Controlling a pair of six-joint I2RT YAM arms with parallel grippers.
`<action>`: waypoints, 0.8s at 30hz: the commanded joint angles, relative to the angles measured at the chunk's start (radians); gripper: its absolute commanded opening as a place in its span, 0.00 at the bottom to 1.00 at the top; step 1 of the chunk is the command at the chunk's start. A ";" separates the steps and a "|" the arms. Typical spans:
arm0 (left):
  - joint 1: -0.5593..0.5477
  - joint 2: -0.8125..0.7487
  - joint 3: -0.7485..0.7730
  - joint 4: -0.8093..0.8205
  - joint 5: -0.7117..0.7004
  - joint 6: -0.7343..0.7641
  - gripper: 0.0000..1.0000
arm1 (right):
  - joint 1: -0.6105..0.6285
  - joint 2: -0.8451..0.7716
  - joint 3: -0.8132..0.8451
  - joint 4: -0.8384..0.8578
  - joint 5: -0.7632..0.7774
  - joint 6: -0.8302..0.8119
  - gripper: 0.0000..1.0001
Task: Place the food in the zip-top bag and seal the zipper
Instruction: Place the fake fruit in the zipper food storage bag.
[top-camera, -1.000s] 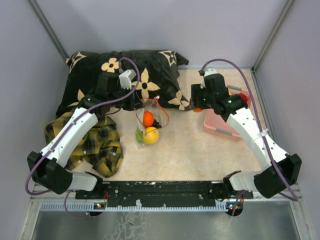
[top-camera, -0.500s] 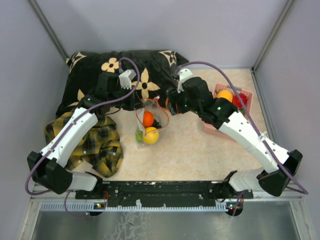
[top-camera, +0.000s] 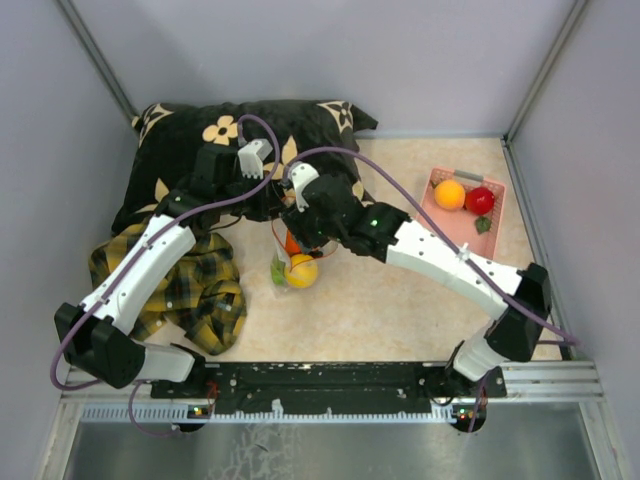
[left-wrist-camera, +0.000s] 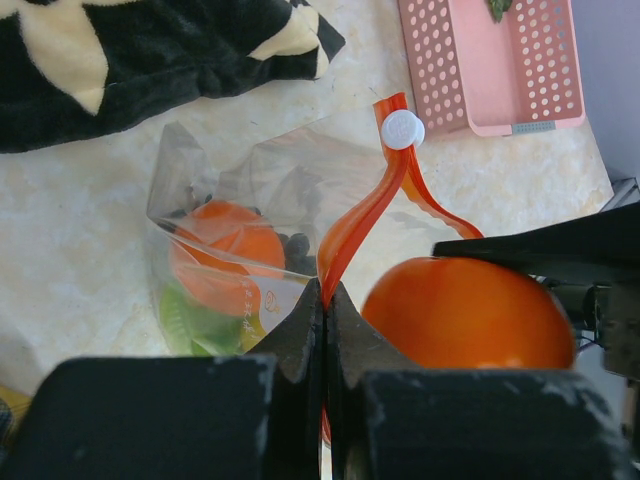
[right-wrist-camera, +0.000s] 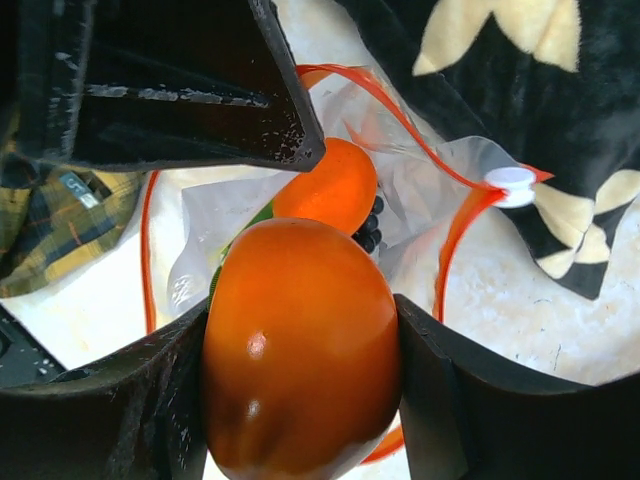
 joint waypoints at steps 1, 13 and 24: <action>0.004 -0.019 -0.004 0.037 0.024 -0.005 0.00 | 0.018 0.042 0.083 -0.006 0.093 -0.030 0.49; 0.004 -0.016 -0.003 0.037 0.029 -0.006 0.00 | 0.018 0.035 0.075 -0.026 0.136 -0.048 0.71; 0.004 -0.020 -0.003 0.037 0.023 -0.004 0.00 | 0.018 -0.023 0.075 -0.019 0.163 -0.045 0.73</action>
